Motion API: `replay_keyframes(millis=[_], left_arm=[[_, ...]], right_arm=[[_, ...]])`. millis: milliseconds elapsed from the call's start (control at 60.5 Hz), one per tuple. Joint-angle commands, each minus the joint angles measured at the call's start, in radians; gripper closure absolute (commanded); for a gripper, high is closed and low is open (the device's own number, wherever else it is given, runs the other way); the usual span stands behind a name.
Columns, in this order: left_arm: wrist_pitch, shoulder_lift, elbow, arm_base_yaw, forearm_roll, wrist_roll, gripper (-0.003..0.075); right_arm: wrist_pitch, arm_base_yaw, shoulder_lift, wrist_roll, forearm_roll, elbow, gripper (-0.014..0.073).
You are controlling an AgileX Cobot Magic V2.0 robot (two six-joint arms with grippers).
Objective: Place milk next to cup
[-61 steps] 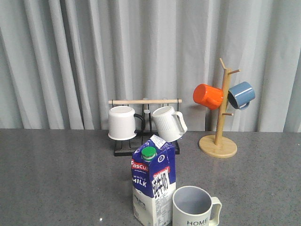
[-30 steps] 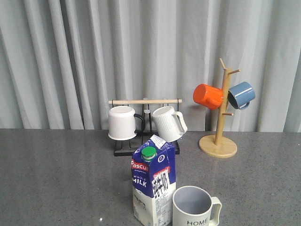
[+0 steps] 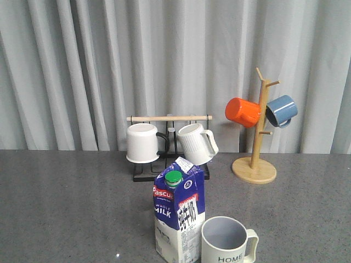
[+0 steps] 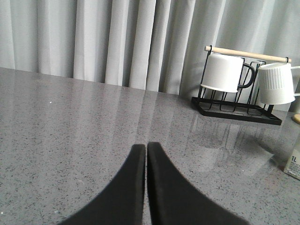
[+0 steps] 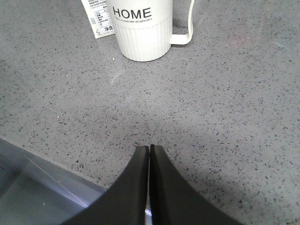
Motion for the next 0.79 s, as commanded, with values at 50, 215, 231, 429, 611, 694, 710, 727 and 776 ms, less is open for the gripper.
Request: replay_keyframes(millis=[50,215,231,429,611,694,710,727,776], left_arm=[[-0.060,-0.010,0.024,0.001,-0.024,-0.014,0.0728],[-0.040,-0.010,0.026,0.001,-0.260,0.168,0.0728],[-0.035,-0.010,0.026,0.001,-0.292,0.222,0.0728],[-0.015,-0.010,0.026,0.001,-0.683,0.673,0.0728],[-0.063,-0.010,0.015,0.001,-0.702,0.700,0.0728],[-0.126,-0.010,0.015,0.001,-0.700,0.700,0.0728],[-0.135,-0.010,0.015,0.001,-0.700,0.700,0.0728],[-0.148,-0.010,0.015,0.001,-0.699,0.700,0.0728],[-0.170,-0.010,0.015,0.001,-0.698,0.700,0.0728]], right_arm=[[-0.061,-0.002,0.007,-0.001,0.005,-0.029,0.0599],[-0.061,-0.002,0.007,-0.001,0.005,-0.029,0.0599],[-0.061,-0.002,0.007,-0.001,0.005,-0.029,0.0599],[-0.061,-0.002,0.007,-0.001,0.005,-0.029,0.0599],[-0.061,-0.002,0.007,-0.001,0.005,-0.029,0.0599],[-0.061,-0.002,0.007,-0.001,0.005,-0.029,0.0599],[-0.061,-0.002,0.007,-0.001,0.005,-0.029,0.0599],[-0.061,-0.002,0.007,-0.001,0.005,-0.029,0.0599],[-0.061,-0.002,0.007,-0.001,0.005,-0.029,0.0599]])
